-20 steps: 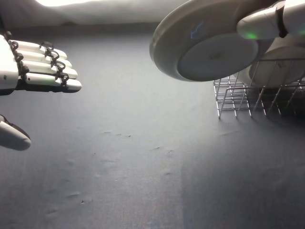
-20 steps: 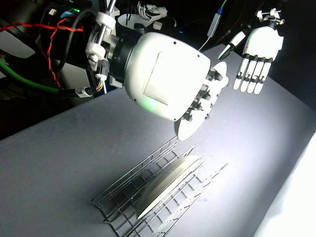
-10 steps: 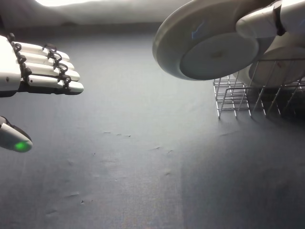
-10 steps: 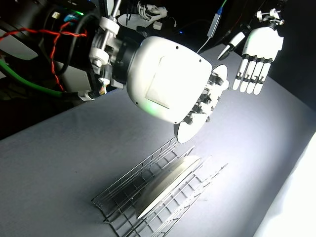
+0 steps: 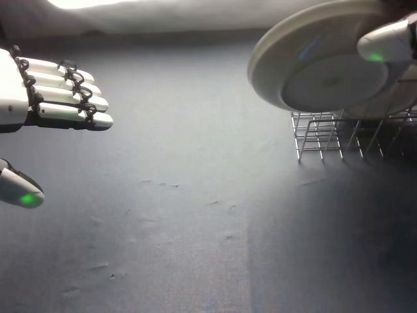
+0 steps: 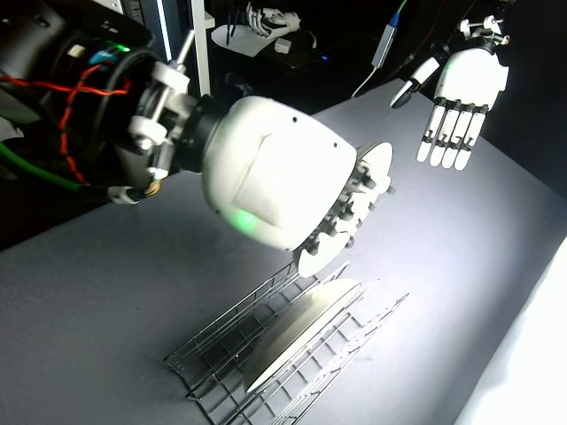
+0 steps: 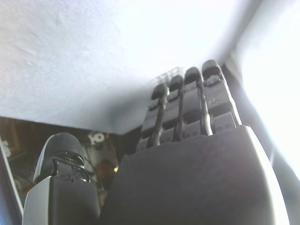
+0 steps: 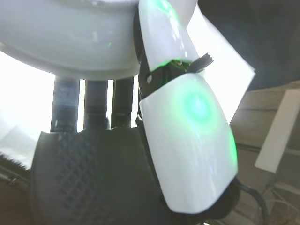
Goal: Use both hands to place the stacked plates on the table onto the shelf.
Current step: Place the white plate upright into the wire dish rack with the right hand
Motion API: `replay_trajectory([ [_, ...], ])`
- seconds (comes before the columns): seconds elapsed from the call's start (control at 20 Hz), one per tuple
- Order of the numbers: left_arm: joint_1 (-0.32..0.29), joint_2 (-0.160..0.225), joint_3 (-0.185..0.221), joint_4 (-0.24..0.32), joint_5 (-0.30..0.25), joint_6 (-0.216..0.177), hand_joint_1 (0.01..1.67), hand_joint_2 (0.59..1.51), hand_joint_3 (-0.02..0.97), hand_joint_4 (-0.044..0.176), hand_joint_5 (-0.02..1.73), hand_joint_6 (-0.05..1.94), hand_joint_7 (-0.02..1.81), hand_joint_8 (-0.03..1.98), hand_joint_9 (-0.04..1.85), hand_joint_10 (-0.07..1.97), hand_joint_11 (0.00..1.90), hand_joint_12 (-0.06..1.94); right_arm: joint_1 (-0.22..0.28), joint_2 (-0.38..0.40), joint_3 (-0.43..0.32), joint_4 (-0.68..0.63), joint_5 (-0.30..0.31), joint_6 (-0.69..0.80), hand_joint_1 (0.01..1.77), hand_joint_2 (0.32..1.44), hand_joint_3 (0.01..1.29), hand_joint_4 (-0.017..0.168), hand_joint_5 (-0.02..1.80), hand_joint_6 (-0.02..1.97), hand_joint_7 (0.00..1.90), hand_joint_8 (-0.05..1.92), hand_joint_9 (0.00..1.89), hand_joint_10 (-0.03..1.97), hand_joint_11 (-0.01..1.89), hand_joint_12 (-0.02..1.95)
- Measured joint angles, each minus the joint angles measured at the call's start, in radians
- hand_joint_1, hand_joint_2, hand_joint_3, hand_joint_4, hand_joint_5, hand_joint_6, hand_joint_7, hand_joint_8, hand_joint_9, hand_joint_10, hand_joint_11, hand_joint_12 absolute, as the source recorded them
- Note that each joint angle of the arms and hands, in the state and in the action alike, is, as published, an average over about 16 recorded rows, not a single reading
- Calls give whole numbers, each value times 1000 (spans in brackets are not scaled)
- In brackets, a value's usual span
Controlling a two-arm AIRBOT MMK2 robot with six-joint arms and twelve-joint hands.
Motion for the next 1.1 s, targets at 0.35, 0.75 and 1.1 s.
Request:
replay_trajectory([
  [0.35,0,0,-2,1,0,0,15,1105,18,-1,49,4,30,11,21,8,23,11,-65,25,15,-8,28,-2,1388,1087,14,-8,797,1125,943,970,873,1164,738,1356],
  [0.75,-1,0,-6,4,1,0,14,1105,17,0,53,4,39,11,20,9,21,11,-187,30,40,-62,110,-4,1388,1079,14,-8,821,1106,954,955,890,1144,759,1380],
  [1.1,-2,0,-12,8,1,0,14,1105,17,0,55,4,41,11,18,9,22,11,-277,31,52,-150,179,-10,1337,1102,13,-6,792,994,898,889,839,981,679,1382],
])
